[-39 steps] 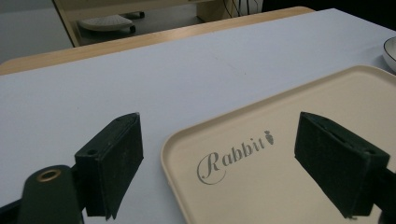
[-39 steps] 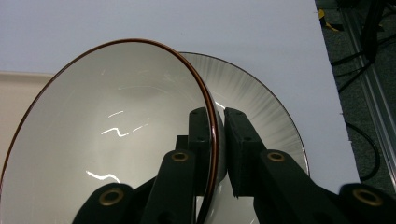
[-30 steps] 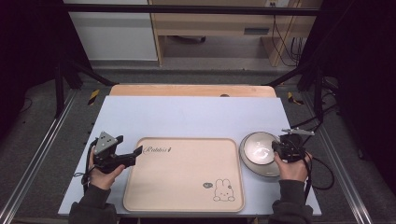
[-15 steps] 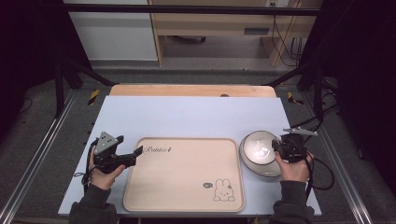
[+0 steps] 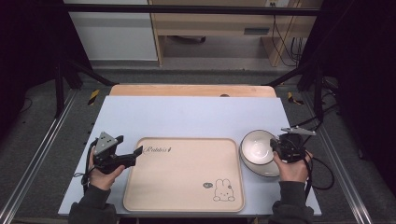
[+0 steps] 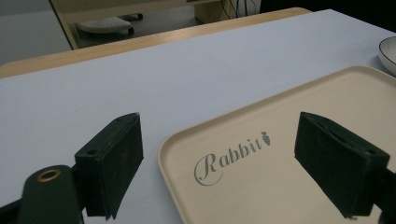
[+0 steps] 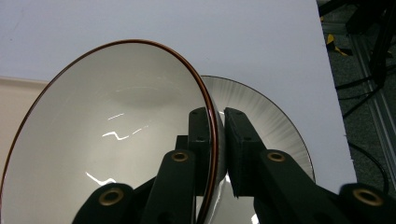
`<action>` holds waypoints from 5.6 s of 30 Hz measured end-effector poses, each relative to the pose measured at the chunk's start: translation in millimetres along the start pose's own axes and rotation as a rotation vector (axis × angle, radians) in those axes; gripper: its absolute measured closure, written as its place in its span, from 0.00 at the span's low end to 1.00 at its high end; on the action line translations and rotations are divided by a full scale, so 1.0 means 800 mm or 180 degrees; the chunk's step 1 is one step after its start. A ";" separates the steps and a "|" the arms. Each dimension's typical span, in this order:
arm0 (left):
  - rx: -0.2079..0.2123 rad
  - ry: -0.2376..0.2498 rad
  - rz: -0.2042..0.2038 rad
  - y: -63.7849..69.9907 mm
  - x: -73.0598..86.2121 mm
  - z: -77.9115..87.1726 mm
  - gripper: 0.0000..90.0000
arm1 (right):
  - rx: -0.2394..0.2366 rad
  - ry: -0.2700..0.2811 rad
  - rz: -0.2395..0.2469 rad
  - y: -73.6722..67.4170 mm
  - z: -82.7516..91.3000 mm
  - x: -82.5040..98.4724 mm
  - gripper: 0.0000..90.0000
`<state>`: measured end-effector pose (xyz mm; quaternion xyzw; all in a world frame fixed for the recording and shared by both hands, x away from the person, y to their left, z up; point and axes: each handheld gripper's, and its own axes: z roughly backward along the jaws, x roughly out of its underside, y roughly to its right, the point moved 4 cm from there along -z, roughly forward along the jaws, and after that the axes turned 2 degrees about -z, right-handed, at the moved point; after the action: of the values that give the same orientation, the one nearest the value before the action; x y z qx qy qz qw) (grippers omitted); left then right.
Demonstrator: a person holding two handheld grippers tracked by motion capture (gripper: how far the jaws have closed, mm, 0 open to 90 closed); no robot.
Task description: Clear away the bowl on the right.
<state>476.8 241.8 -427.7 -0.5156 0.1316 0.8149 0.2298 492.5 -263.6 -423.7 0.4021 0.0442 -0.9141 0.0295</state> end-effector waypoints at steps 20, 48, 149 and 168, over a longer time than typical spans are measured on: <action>0.0015 -0.0007 -0.0034 0.003 0.000 0.000 0.17 | -0.0136 0.0083 0.0153 -0.030 0.013 -0.008 0.90; 0.0030 -0.0025 -0.0059 0.005 0.000 -0.002 0.17 | -0.0525 0.0157 0.0438 -0.088 0.018 -0.017 0.90; 0.0075 -0.0020 -0.0068 0.007 0.001 -0.002 0.17 | -0.1315 -0.0400 0.0909 -0.251 -0.088 -0.004 0.90; 0.0081 -0.0029 -0.0074 0.008 0.001 -0.003 0.17 | -0.1323 -0.0478 0.0822 -0.239 -0.104 0.001 0.91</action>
<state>474.9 235.3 -429.9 -0.5104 0.1349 0.8128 0.2464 535.6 -64.4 -469.8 0.3207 0.1771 -0.9013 0.2312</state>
